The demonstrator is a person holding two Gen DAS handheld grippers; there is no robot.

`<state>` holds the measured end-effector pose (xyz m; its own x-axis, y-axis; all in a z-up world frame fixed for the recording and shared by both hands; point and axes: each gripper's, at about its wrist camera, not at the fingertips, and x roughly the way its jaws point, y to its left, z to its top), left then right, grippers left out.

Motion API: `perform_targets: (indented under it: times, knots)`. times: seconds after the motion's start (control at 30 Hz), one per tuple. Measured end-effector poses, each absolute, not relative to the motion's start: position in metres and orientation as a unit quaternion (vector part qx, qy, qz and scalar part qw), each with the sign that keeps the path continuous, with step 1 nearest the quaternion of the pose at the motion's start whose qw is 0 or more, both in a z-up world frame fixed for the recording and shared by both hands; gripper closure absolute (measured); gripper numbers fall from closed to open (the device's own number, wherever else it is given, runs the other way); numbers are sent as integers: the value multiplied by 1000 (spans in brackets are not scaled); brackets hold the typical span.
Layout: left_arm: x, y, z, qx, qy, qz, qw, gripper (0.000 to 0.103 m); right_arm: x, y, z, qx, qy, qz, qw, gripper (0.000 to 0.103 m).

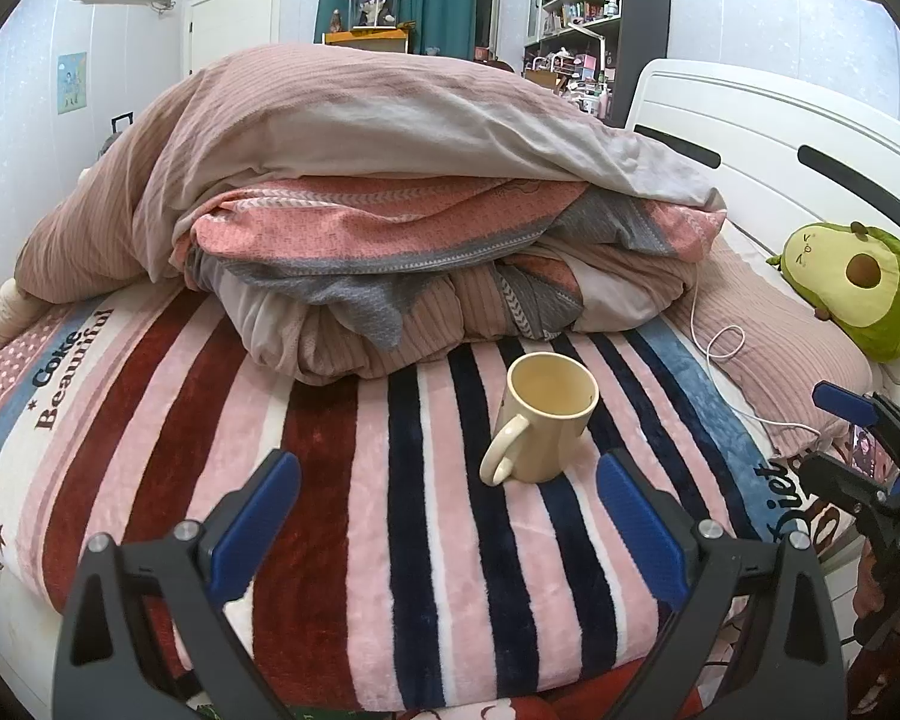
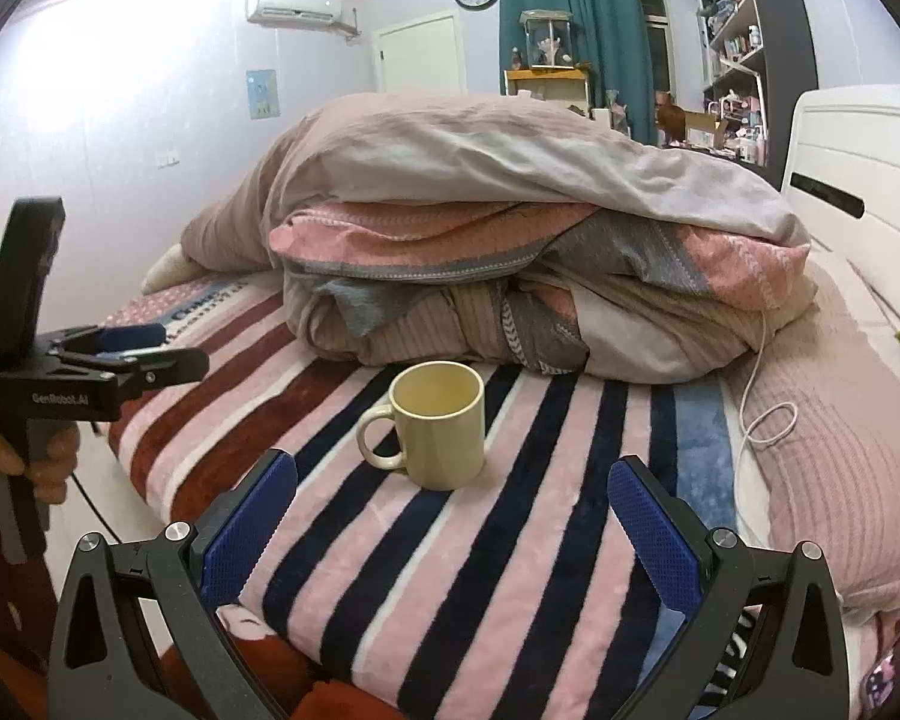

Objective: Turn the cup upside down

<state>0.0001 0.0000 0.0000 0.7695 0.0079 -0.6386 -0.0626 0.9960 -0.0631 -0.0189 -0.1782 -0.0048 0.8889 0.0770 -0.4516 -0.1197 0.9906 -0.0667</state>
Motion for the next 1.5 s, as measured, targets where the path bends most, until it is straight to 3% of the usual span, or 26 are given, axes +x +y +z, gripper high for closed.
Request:
perform_targets:
  times: [0.8, 1.2, 1.33, 1.43, 1.5]
  knots:
    - [2, 0, -2, -44, 346, 9, 937, 4, 0, -184, -18, -35, 240, 61, 968, 0]
    - [56, 23, -36, -56, 377, -22, 924, 5, 145, -205, -108, -18, 303, 123, 945, 0]
    - [68, 30, -49, -61, 386, -24, 920, 5, 189, -202, -129, -4, 337, 163, 927, 3]
    - [71, 33, -56, -67, 392, -25, 917, 5, 203, -194, -131, -8, 349, 182, 919, 16]
    - [71, 35, -61, -74, 395, -27, 915, 5, 205, -188, -129, -24, 346, 171, 922, 17]
